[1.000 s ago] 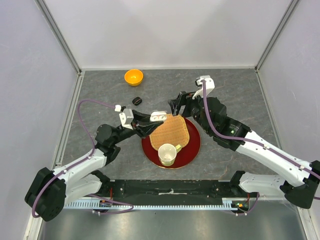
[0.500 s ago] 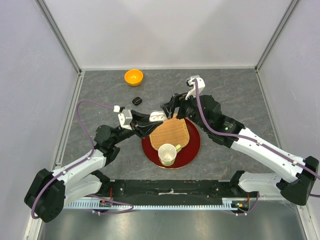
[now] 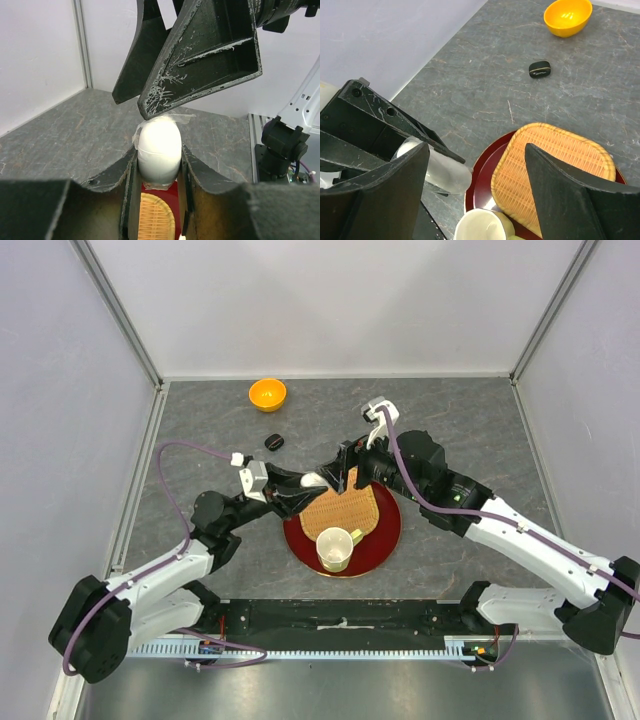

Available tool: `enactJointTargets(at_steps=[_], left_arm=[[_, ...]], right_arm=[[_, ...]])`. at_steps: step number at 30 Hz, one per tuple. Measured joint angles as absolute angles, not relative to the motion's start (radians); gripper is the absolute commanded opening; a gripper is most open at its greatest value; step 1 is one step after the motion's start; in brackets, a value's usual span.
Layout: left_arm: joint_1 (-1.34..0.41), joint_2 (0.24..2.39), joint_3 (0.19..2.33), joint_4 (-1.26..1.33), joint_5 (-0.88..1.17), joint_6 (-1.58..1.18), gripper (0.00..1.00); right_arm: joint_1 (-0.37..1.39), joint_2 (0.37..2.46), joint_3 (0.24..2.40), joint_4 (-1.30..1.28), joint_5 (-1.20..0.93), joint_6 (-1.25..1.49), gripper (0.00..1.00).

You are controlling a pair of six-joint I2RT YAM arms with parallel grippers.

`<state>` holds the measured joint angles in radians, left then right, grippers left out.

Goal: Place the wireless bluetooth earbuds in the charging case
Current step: Close the charging case, then place the charging case at the center of the board.

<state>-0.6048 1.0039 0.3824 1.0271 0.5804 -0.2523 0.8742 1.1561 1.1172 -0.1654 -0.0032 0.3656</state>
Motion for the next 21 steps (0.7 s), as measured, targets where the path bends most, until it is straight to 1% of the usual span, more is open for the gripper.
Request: enactJointTargets(at_steps=[2, 4, 8, 13, 17, 21], left_arm=[[-0.605, 1.012, 0.382, 1.028, 0.582, -0.253, 0.02], [-0.607, 1.022, 0.382, 1.027, 0.577, -0.257, 0.02], [-0.606, 1.021, 0.382, 0.981, 0.503, -0.259, 0.02], [-0.572, 0.982, 0.416, 0.758, 0.351, -0.259, 0.02], [-0.424, 0.978, 0.438, 0.632, 0.324, -0.311, 0.02], [-0.275, 1.011, 0.431, 0.596, 0.332, -0.406, 0.02]], right_arm=[[0.873, 1.156, 1.117, -0.175, 0.003, 0.363, 0.84], [0.873, 1.155, 1.117, -0.189, 0.029, 0.363, 0.87], [0.879, 1.103, 1.074, -0.208, 0.154, 0.395, 0.91], [0.874, 0.974, 1.003, -0.225, 0.301, 0.427, 0.95], [0.838, 0.917, 0.991, -0.225, 0.351, 0.435, 0.95], [0.802, 0.915, 0.984, -0.225, 0.356, 0.441, 0.95]])
